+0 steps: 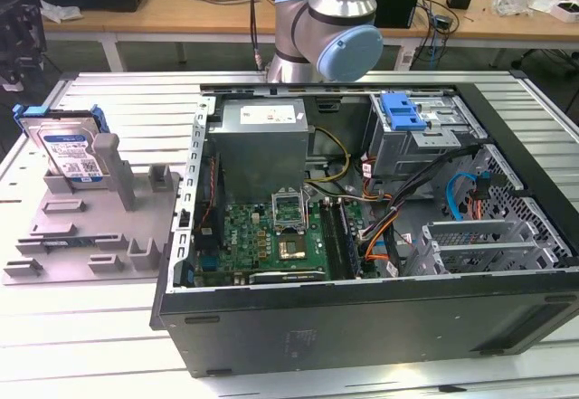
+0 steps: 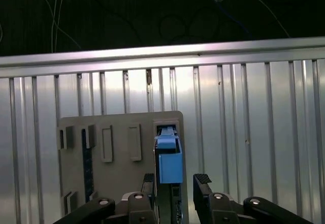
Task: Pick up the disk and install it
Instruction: 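Pick up the disk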
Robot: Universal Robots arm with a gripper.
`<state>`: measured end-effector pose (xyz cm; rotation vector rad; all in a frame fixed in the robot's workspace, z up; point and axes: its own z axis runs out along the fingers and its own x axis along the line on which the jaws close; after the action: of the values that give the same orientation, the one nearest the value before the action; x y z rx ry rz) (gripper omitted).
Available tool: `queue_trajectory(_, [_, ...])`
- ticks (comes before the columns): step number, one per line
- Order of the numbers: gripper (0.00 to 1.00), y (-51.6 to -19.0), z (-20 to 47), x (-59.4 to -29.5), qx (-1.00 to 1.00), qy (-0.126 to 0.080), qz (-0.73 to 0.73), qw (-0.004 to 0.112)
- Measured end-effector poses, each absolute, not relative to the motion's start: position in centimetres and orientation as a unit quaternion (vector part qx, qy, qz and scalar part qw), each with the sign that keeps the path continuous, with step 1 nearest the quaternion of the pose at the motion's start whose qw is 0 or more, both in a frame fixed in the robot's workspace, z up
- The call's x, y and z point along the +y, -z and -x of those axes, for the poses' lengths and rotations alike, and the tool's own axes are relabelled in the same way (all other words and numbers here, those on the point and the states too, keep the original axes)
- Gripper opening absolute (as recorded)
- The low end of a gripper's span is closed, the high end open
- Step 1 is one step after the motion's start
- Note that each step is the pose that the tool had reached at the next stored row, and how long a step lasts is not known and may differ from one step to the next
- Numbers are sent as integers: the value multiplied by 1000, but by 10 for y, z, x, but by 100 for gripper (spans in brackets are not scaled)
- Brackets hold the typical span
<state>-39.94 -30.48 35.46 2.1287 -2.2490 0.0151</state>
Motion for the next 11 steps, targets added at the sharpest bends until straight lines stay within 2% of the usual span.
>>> queue_trajectory(11, [44, -346, 400, -305, -726, -5, -687, 22])
